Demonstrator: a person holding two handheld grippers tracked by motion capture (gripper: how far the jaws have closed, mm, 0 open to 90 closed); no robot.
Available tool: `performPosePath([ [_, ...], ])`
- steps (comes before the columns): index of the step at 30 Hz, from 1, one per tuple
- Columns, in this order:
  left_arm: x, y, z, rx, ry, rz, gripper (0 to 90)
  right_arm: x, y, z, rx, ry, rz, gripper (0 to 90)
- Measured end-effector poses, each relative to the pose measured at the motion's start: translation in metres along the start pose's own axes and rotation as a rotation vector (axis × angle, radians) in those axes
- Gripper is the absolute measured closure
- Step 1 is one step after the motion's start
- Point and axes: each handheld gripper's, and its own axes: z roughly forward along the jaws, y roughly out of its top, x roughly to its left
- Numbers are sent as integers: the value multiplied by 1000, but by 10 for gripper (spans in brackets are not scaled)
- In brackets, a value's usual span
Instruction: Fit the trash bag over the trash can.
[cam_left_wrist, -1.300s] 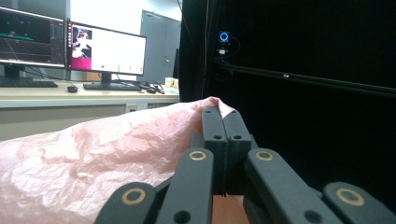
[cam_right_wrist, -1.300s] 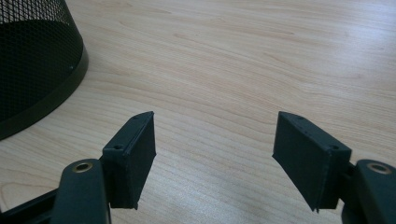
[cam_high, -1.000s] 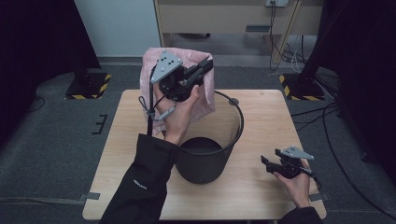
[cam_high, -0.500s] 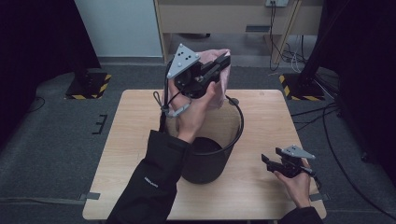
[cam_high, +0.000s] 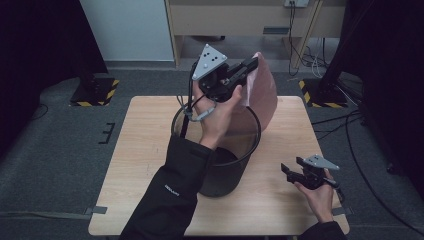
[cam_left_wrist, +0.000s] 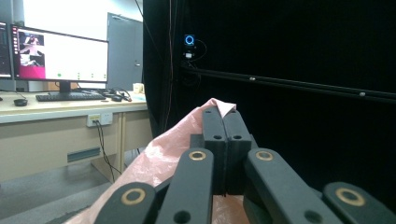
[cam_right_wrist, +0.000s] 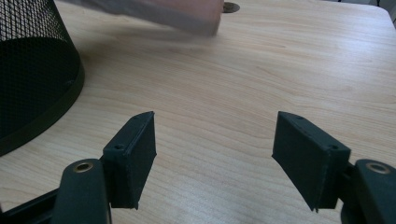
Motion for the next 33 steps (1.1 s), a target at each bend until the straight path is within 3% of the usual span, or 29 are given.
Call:
performPosePath([
  [7,0,-6,-9,2,-8,-10,900,-2,2,-2,-15,-5,7,301],
  [18,5,-28,-64,22,-3,-28,900,4,12,-8,-68,2,-2,300],
  [25,10,-50,-103,50,9,-49,900,12,31,-23,-171,25,6,298],
  [30,9,-64,-119,63,7,-60,900,23,52,-37,-262,55,0,297],
  [33,8,-75,-126,75,5,-72,900,32,71,-48,-344,89,5,296],
])
